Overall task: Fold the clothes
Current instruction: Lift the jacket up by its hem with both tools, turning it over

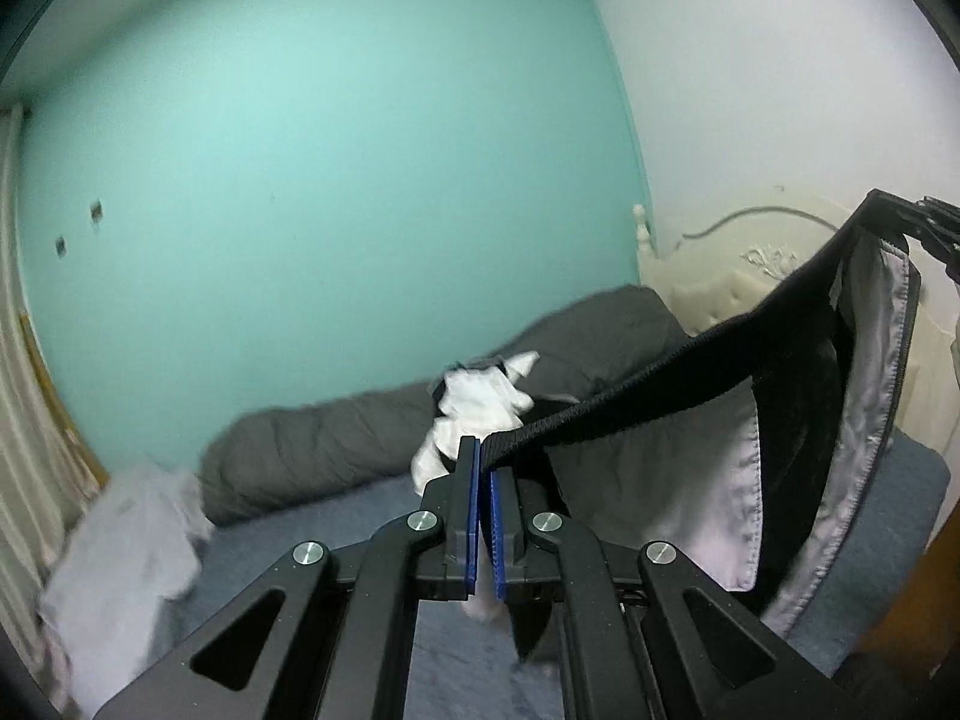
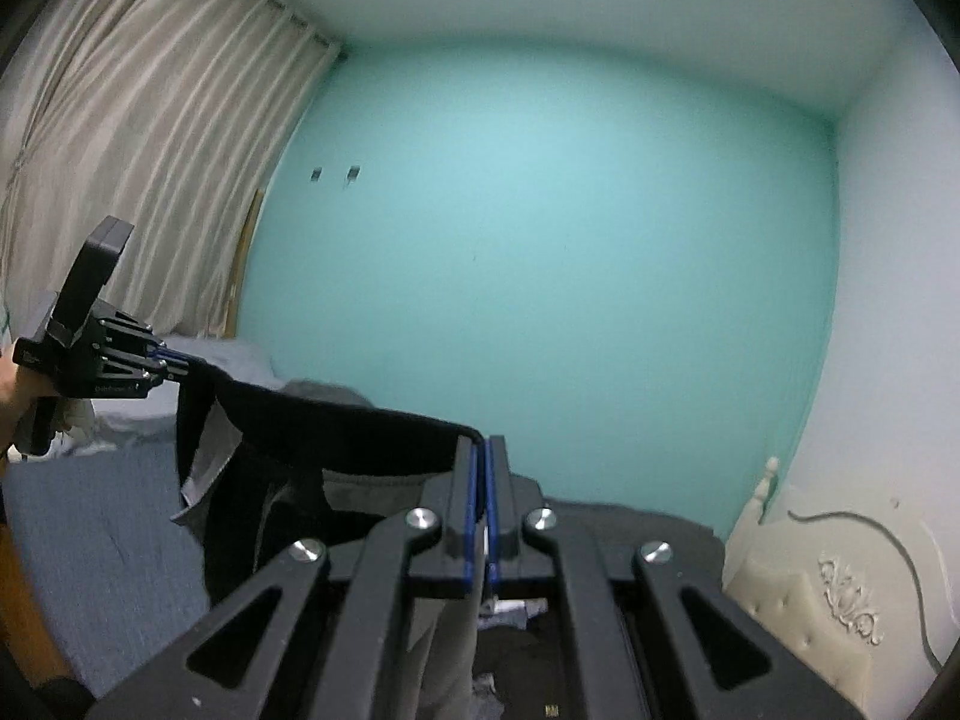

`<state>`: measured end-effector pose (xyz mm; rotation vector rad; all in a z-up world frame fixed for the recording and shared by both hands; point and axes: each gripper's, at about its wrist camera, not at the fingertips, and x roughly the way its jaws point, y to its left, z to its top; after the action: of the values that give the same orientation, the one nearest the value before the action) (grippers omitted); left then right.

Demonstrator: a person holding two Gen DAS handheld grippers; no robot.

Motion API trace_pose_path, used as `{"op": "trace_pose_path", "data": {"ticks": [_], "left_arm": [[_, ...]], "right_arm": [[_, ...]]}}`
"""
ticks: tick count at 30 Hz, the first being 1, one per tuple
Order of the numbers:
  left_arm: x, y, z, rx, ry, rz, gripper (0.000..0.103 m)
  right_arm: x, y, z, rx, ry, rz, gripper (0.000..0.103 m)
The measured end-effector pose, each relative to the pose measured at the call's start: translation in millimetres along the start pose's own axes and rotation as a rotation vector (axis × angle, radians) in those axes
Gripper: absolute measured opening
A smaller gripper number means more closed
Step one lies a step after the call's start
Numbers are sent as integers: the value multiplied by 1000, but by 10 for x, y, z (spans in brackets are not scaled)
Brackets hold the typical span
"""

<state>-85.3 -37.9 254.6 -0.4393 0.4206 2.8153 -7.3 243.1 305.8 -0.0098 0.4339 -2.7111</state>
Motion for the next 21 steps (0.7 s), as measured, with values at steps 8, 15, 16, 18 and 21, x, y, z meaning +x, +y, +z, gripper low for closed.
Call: {"op": "trace_pose_path", "data": {"ticks": [8, 15, 16, 18, 21], "left_arm": [[17, -110, -4, 20, 41, -20, 3], [634, -383, -746, 12, 169, -84, 3], [745, -444, -873, 14, 190, -91, 3], [896, -523, -1063, 16, 218, -102, 3], [925, -582, -1222, 4, 223, -107, 3]], "right_arm": [[-82, -111, 107, 34, 24, -4, 2], [164, -27, -653, 38, 193, 22, 2], [231, -19, -800, 43, 220, 27, 2], [334, 12, -1023, 50, 259, 31, 2], [470, 51, -1212, 59, 287, 37, 2]]}}
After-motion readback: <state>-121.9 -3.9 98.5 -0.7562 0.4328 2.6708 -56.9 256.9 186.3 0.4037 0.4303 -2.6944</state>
